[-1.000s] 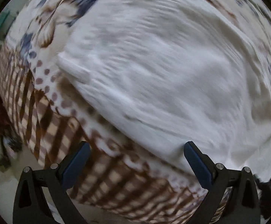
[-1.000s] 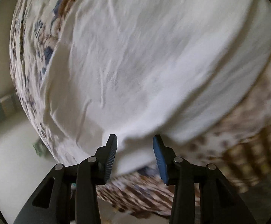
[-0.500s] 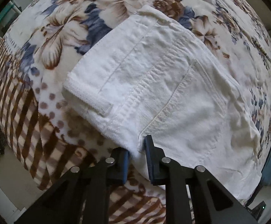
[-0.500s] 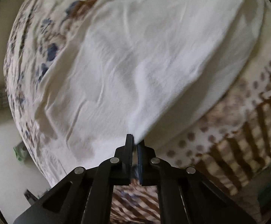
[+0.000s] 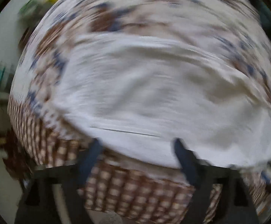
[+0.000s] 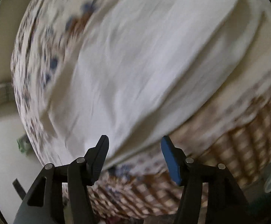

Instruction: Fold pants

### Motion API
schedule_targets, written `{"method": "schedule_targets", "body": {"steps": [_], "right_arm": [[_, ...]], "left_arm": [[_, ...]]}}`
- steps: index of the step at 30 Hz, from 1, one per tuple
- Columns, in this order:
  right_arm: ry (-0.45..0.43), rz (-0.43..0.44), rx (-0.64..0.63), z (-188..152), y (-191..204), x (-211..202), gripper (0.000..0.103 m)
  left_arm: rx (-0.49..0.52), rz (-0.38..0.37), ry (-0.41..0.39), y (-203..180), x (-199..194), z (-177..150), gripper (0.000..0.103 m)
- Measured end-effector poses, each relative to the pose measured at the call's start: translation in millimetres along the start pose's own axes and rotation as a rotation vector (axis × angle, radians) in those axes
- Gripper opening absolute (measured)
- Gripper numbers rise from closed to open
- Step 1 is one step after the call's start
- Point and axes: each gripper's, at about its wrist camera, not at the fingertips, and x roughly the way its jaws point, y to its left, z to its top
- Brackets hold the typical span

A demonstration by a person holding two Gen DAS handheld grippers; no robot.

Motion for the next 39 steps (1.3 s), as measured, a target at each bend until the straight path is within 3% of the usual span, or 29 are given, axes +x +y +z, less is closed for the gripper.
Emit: {"method": "schedule_targets", "body": {"steps": [3,6,9,11,12,17,22,26,28,32,33,35,37,39], "right_arm": [[-0.096,-0.011,0.078,45.6,-40.1,-36.3,0.061],[-0.169,-0.026,0.144,103.0,-106.0,-73.2,0.061],[-0.167,-0.017,0.208,148.5,-150.0,-74.0,0.06],[-0.144,0.048,0.253,169.2,-170.3,-62.1,0.033],[-0.133,0.083,0.245,175.3,-173.9,-56.7,0.008],[-0.207,0.065,0.098,164.0,-136.4,-76.8,0.006],[-0.183,0.096,0.099,141.7,-148.8,-115.1,0.006],[-0.158,0.025,0.088,141.4,-168.9,-118.7,0.005],[-0.123,0.057,0.126,145.7,-188.7,-114.6,0.005],[-0.095,0.098,0.128,161.7,-200.9,-106.1,0.006],[-0.084,0.11,0.115,164.1,-199.2,-104.6,0.011],[-0.043,0.132,0.132,163.7,-202.4,-100.2,0.023],[-0.018,0.16,0.165,160.3,-202.3,-93.2,0.056],[0.005,0.179,0.196,154.8,-204.2,-85.7,0.065]], "left_arm": [[0.093,-0.057,0.026,-72.0,5.3,-11.4,0.096],[0.145,-0.108,0.08,-135.7,27.1,-23.2,0.096],[0.171,-0.117,0.132,-186.6,49.3,-31.4,0.096],[0.187,-0.096,0.164,-212.1,62.0,-37.3,0.096],[0.192,-0.095,0.17,-218.4,64.0,-39.1,0.096],[0.211,-0.063,0.178,-243.6,55.1,-51.0,0.096],[0.235,-0.059,0.182,-257.6,38.5,-59.3,0.096],[0.236,-0.047,0.204,-273.3,41.7,-67.4,0.096],[0.225,-0.049,0.22,-276.1,51.2,-68.4,0.096],[0.136,-0.11,0.255,-277.9,66.2,-65.8,0.096],[0.105,-0.132,0.271,-276.5,72.0,-64.0,0.096],[-0.031,-0.238,0.345,-264.9,83.8,-66.4,0.096],[-0.144,-0.31,0.402,-259.3,94.0,-73.0,0.096],[-0.247,-0.379,0.455,-248.3,110.4,-80.7,0.095]]}}
